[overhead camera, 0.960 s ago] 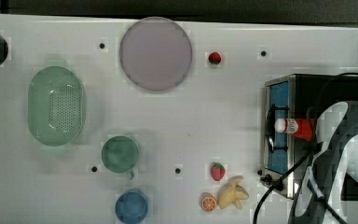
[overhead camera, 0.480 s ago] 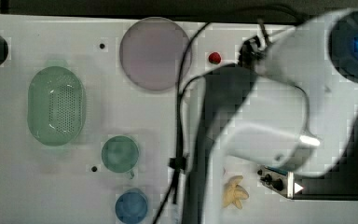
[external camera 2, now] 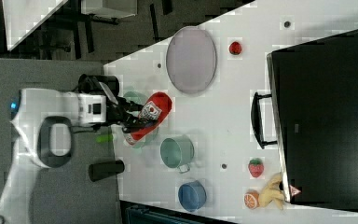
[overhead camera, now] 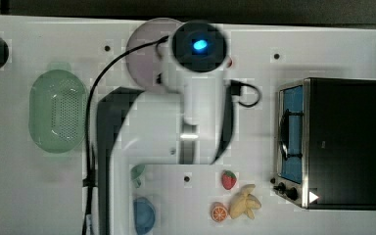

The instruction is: Pick Ketchup from oven and place it on table.

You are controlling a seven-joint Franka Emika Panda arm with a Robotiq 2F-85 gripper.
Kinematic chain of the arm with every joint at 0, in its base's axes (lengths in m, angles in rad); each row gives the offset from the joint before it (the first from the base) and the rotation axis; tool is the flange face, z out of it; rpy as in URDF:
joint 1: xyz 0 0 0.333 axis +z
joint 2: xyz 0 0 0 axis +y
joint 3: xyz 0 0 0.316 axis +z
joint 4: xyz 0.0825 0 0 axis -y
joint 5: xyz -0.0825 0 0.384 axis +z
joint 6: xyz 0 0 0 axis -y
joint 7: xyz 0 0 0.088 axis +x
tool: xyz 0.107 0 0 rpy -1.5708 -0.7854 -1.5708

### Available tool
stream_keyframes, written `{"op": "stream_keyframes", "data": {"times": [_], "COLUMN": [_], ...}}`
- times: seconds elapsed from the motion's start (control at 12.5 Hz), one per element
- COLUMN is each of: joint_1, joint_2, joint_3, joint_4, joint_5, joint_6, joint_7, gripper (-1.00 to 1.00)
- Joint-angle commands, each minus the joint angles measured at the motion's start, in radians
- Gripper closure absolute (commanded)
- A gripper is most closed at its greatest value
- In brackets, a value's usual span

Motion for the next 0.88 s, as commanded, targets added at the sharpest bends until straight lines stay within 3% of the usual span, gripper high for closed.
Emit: {"op": "stream_keyframes", "data": {"times": [0.08, 0.56, 0.88], "joint_1": [-0.046, -0.048, -0.048], "joint_2": [-0.012, 0.032, 0.213], "joint_3": [-0.036, -0.056, -0.064], "joint_4": [-0.069, -0.279, -0.305], "joint_5": [-0.034, -0.034, -0.033], "joint_6": [0.095, 0.342, 0.518], "joint_7": [-0.014, -0.014, -0.014], "gripper": [-0.20, -0.20, -0.24]}}
